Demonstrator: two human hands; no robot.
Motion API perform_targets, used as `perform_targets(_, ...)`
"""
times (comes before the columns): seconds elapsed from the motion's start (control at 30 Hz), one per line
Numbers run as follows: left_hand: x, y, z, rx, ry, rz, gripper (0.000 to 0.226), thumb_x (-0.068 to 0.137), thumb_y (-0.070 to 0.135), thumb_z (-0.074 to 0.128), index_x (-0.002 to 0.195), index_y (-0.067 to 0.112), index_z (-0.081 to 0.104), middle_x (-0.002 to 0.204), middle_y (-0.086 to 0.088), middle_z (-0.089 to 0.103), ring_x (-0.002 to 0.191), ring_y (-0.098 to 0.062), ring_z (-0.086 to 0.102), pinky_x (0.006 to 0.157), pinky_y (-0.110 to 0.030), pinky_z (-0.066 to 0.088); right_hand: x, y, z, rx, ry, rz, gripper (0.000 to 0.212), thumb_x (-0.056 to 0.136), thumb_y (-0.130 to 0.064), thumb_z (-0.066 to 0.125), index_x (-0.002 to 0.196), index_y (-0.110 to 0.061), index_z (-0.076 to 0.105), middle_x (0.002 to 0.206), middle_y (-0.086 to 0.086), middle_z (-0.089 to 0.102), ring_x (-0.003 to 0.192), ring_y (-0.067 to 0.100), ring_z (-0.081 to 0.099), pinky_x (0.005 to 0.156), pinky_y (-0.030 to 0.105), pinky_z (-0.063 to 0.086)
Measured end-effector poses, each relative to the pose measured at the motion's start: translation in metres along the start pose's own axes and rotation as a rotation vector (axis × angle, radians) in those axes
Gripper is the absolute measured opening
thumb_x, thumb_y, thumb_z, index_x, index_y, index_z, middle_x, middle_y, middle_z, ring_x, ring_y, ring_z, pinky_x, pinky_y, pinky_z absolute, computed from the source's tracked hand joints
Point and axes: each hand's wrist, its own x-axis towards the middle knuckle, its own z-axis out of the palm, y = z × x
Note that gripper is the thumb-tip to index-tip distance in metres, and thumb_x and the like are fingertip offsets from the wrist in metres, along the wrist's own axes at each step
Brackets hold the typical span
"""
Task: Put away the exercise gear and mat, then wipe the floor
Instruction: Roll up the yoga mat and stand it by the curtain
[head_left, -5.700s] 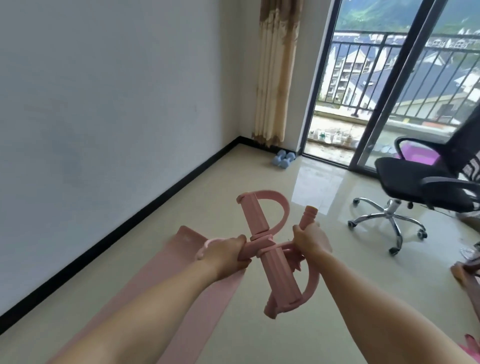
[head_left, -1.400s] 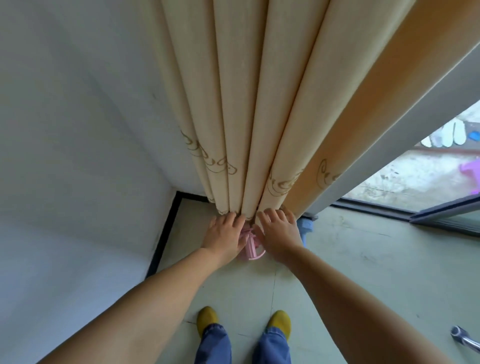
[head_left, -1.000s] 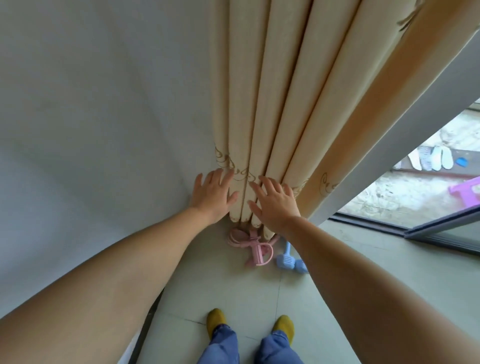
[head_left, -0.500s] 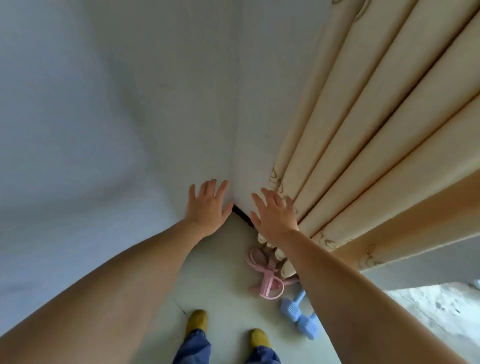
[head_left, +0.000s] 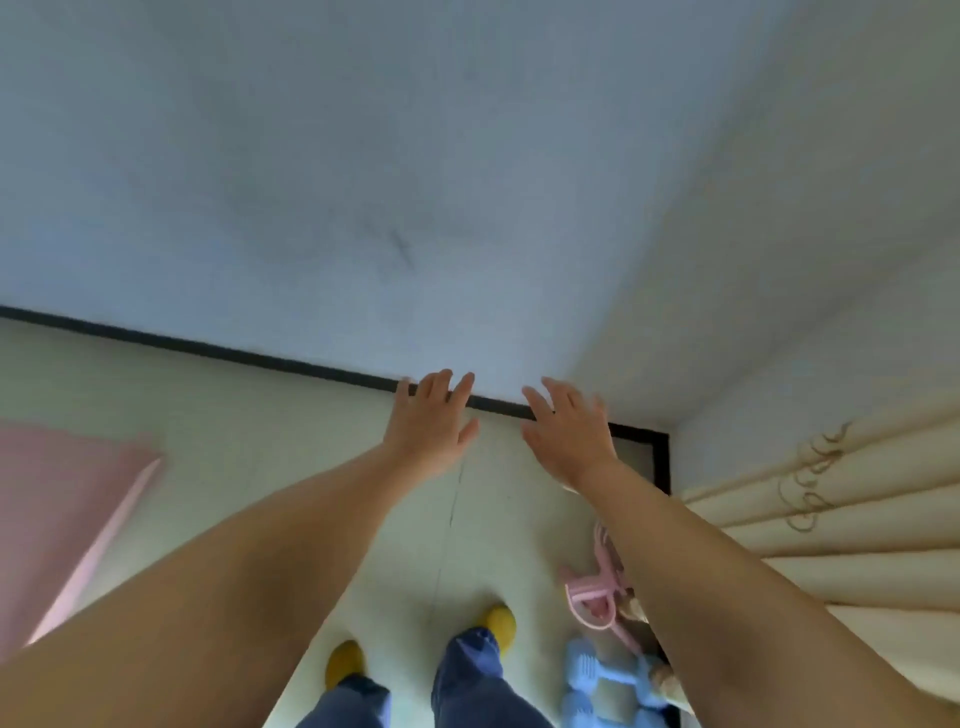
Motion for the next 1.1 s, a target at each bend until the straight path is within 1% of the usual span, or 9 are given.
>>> perform_targets(0.2,-0.138,-0.111,0.027,-0.046,0.053,-0.362,0.060,0.100,0.045,0.025,0.151,0.019,0.009,0.155,-0.010,0.021,0.142,-0.024,0.021,0.116,-0.049,0.015,0.011,-0.157,0.001,-0.076,0.005,-0.370,0.052,0.101,-0.042,0.021,0.150,-0.025,0.015,0.158,0.003,0.013,0.146,0.021,0.010,0.117,0.051,0.006)
perform_targets(0.3,-0.215,-0.163,0.044,-0.139,0.021,-0.538,0.060,0.100,0.044,0.022,0.151,0.019,0.004,0.157,-0.011,0.014,0.144,-0.026,0.014,0.117,-0.050,0.009,-0.005,-0.240,0.007,-0.098,-0.003,-0.532,0.052,0.101,-0.043,0.021,0.150,-0.027,0.013,0.159,0.002,0.010,0.147,0.022,0.008,0.118,0.051,0.003)
perform_targets(0.47,-0.354,-0.234,0.076,-0.162,0.019,-0.737,0.061,0.100,0.044,0.022,0.152,0.019,0.002,0.157,-0.010,0.012,0.144,-0.025,0.012,0.117,-0.049,0.008,-0.059,-0.373,0.025,-0.148,-0.005,-0.693,0.053,0.101,-0.043,0.023,0.151,-0.027,0.013,0.159,0.002,0.010,0.147,0.023,0.007,0.117,0.050,0.001)
perform_targets(0.6,-0.462,-0.280,0.095,-0.134,0.021,-0.879,0.061,0.100,0.045,0.023,0.152,0.017,0.005,0.153,-0.011,0.021,0.140,-0.026,0.021,0.114,-0.048,0.016,-0.102,-0.473,0.039,-0.196,-0.015,-0.831,0.052,0.101,-0.042,0.023,0.151,-0.027,0.013,0.159,0.002,0.011,0.146,0.022,0.008,0.117,0.050,0.002)
perform_targets(0.7,-0.525,-0.312,0.108,-0.154,0.024,-0.993,0.061,0.100,0.044,0.025,0.151,0.016,0.009,0.151,-0.012,0.023,0.139,-0.026,0.022,0.114,-0.050,0.015,-0.127,-0.530,0.044,-0.235,-0.027,-0.916,0.053,0.102,-0.040,0.023,0.151,-0.026,0.012,0.159,0.002,0.011,0.146,0.021,0.009,0.117,0.050,0.003)
perform_targets(0.8,-0.560,-0.344,0.114,-0.168,0.019,-1.058,0.061,0.100,0.044,0.023,0.151,0.016,0.006,0.153,-0.011,0.018,0.140,-0.026,0.020,0.115,-0.050,0.014,-0.127,-0.573,0.044,-0.311,-0.018,-0.972,0.053,0.102,-0.040,0.023,0.151,-0.025,0.012,0.159,0.002,0.012,0.146,0.021,0.009,0.118,0.050,0.005)
perform_targets(0.87,-0.569,-0.363,0.118,-0.182,0.030,-1.075,0.060,0.100,0.044,0.023,0.151,0.016,0.007,0.153,-0.011,0.019,0.140,-0.026,0.021,0.115,-0.050,0.014,-0.119,-0.599,0.043,-0.344,-0.002,-0.985,0.053,0.102,-0.039,0.023,0.151,-0.024,0.013,0.158,0.003,0.013,0.146,0.021,0.011,0.118,0.050,0.006)
perform_targets(1.0,-0.569,-0.404,0.129,-0.238,0.042,-1.090,0.060,0.100,0.044,0.022,0.151,0.017,0.007,0.154,-0.011,0.017,0.141,-0.026,0.020,0.116,-0.050,0.014,-0.090,-0.652,0.043,-0.376,0.022,-1.024,0.052,0.101,-0.039,0.025,0.150,-0.023,0.016,0.157,0.003,0.016,0.145,0.022,0.015,0.117,0.050,0.009)
perform_targets(1.1,-0.560,-0.441,0.140,-0.277,0.016,-1.073,0.060,0.100,0.043,0.022,0.151,0.017,0.005,0.155,-0.010,0.016,0.142,-0.026,0.018,0.116,-0.050,0.013,-0.057,-0.696,0.050,-0.397,0.001,-1.044,0.052,0.101,-0.039,0.025,0.150,-0.023,0.015,0.157,0.003,0.018,0.145,0.023,0.016,0.117,0.050,0.011)
